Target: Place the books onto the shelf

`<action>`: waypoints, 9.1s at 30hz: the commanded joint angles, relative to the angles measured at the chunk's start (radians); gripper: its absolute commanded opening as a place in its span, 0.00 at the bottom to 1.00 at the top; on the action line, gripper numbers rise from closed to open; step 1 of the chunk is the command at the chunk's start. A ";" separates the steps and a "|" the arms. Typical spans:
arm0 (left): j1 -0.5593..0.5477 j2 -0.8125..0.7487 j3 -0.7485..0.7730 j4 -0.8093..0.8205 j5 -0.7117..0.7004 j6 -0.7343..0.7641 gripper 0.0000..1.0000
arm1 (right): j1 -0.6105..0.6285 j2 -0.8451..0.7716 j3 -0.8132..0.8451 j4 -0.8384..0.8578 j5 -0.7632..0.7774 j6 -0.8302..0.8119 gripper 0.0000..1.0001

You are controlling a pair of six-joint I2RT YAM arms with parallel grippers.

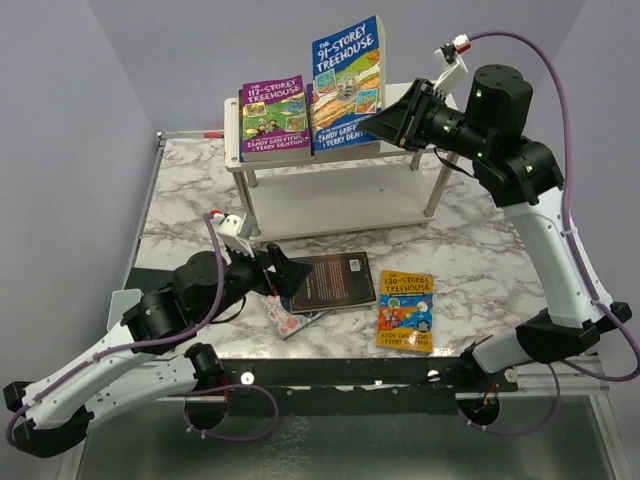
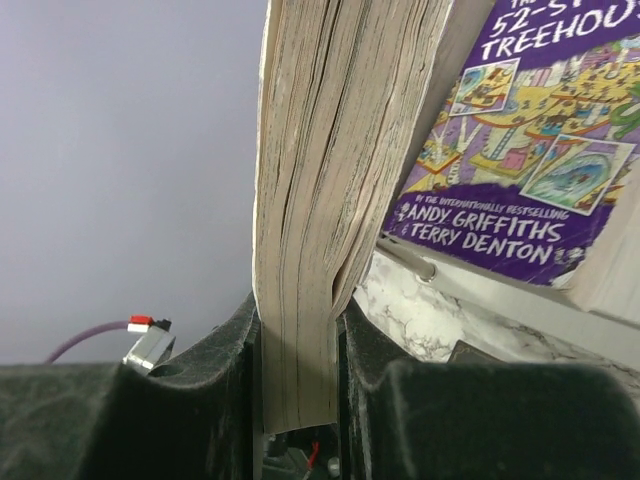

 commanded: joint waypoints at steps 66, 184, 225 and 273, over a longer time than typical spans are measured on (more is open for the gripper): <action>0.004 0.022 -0.136 0.011 -0.004 0.142 0.99 | -0.224 0.189 -0.040 0.081 -0.277 0.140 0.56; 0.796 0.898 0.932 -0.084 0.389 0.376 0.00 | -0.224 -0.806 -0.870 -0.029 -0.111 -0.138 0.23; 0.794 0.112 0.212 -0.117 0.443 0.199 0.84 | -0.223 -0.879 -1.359 -0.034 -0.098 -0.051 0.81; 0.373 0.266 -0.580 0.392 0.274 -0.410 0.77 | 0.058 -0.153 -1.557 0.738 0.152 0.239 0.76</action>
